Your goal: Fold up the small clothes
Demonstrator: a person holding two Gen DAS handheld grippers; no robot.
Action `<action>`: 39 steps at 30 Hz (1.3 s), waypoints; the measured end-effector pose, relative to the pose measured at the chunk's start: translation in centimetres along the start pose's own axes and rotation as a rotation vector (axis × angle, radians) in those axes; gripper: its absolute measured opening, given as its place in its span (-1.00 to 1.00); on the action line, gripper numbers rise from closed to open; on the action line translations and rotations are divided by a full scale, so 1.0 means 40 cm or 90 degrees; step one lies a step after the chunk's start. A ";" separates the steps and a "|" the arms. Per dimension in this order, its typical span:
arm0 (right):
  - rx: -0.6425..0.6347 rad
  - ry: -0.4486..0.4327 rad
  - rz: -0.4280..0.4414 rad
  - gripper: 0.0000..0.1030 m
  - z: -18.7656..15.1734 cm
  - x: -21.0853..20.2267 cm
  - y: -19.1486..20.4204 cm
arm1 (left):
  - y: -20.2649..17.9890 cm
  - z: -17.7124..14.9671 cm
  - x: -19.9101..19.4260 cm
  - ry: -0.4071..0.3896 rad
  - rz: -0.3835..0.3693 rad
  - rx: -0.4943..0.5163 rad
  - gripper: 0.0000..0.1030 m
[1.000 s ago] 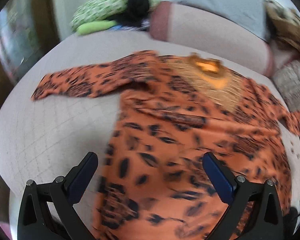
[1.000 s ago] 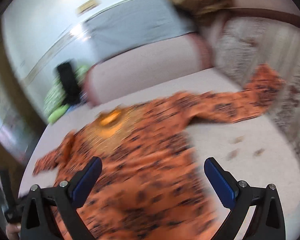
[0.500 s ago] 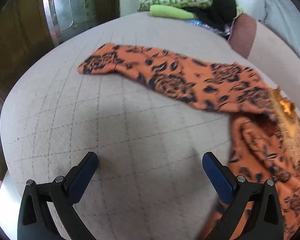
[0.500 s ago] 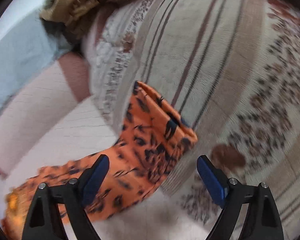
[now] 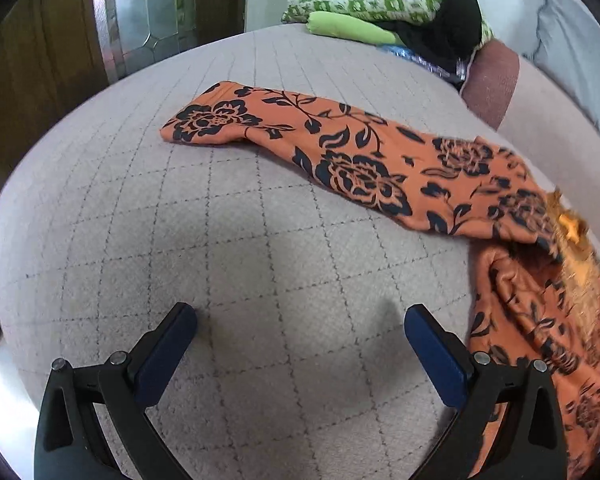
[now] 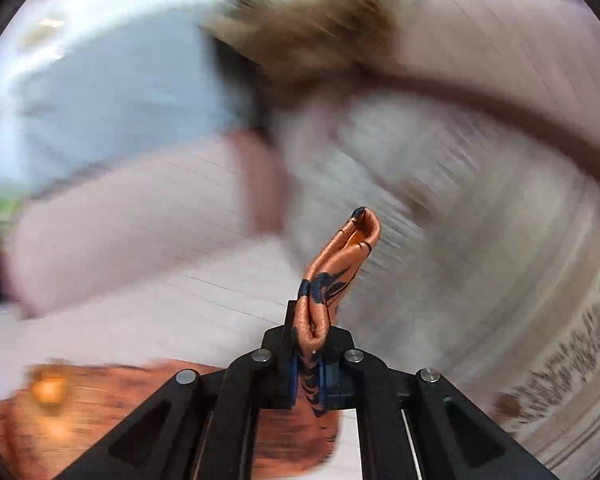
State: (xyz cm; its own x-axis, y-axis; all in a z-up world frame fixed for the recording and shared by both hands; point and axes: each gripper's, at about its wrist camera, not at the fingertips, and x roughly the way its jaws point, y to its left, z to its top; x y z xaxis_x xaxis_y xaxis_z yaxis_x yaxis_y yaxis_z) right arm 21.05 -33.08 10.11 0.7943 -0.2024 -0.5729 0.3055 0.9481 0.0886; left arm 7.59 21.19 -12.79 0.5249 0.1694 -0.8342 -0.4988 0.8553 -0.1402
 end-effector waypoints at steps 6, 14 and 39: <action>-0.087 0.003 0.240 -0.87 -0.109 -0.138 0.447 | 0.025 0.008 -0.013 0.001 -0.048 -0.032 1.00; -0.180 0.262 0.362 0.35 -0.562 0.065 0.822 | 0.020 0.005 -0.016 0.000 -0.044 -0.022 1.00; 0.101 0.180 0.416 0.75 -0.595 -0.077 0.168 | -0.601 0.075 0.116 0.219 -0.308 0.146 -0.22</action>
State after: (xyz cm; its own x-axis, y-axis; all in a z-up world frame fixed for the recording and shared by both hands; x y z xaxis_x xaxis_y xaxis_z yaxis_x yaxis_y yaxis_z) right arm 8.15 -20.24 -6.91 0.6812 0.4845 -0.5488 -0.0960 0.8023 0.5892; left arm 24.09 2.89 -11.71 0.3838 -0.3972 -0.8336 -0.0795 0.8852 -0.4584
